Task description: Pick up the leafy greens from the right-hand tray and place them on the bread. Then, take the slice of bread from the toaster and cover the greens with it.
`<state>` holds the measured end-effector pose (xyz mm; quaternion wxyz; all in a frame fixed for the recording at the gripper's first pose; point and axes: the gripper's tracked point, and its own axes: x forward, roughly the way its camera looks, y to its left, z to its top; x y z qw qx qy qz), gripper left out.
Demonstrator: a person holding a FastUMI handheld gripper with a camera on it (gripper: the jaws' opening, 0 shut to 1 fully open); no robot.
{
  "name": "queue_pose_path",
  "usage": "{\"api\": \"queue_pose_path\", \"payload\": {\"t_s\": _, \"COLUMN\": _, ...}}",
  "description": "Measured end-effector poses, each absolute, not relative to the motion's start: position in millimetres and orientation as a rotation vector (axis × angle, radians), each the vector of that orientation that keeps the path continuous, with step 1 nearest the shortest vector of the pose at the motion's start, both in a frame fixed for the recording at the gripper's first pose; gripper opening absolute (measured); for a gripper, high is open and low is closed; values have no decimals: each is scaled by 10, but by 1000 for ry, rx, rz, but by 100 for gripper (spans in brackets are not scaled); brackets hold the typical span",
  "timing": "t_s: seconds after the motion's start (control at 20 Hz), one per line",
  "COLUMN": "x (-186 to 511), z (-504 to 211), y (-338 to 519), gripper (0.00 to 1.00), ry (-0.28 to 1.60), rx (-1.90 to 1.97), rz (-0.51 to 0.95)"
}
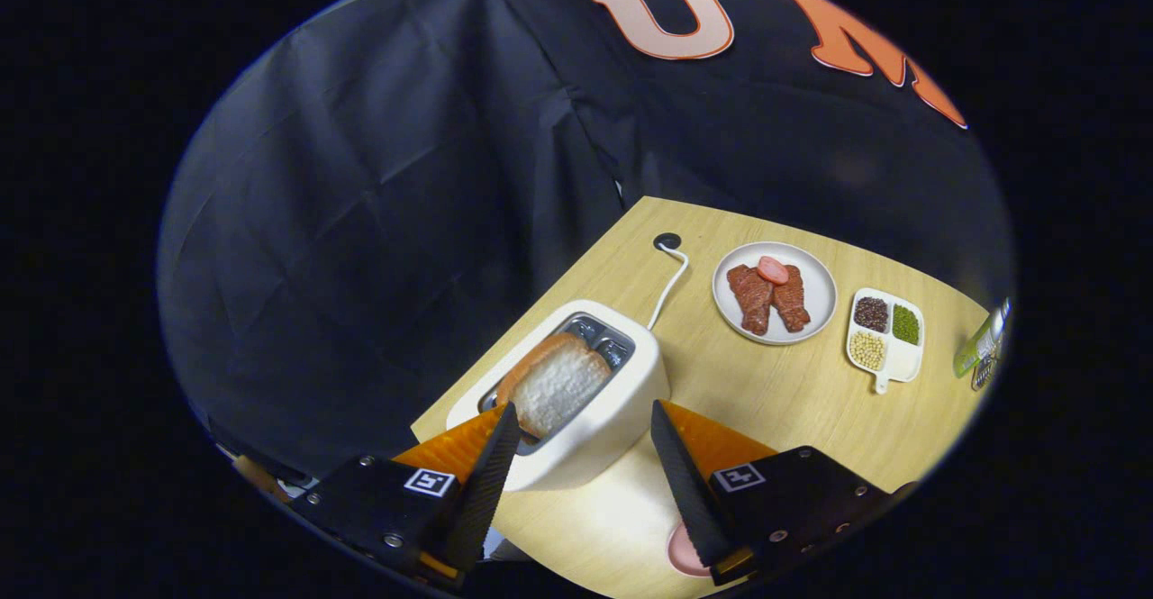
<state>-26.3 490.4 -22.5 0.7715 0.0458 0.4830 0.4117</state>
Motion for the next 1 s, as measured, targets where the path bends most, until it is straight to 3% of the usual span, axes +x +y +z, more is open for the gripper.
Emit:
{"api": "queue_pose_path", "payload": {"t_s": 0.55, "x": -294, "z": -448, "y": 5484, "gripper": 85, "ry": 1254, "rx": 113, "rz": 843}}
{"api": "queue_pose_path", "payload": {"t_s": 0.75, "x": -281, "z": -696, "y": 5405, "gripper": 72, "ry": 1307, "rx": 63, "rz": 775}}
{"api": "queue_pose_path", "payload": {"t_s": 0.95, "x": -261, "z": -773, "y": 5344, "gripper": 49, "ry": 1319, "rx": 81, "rz": 757}}
{"api": "queue_pose_path", "payload": {"t_s": 1.0, "x": -289, "z": -748, "y": 5326, "gripper": 38, "ry": 1325, "rx": 92, "rz": 766}}
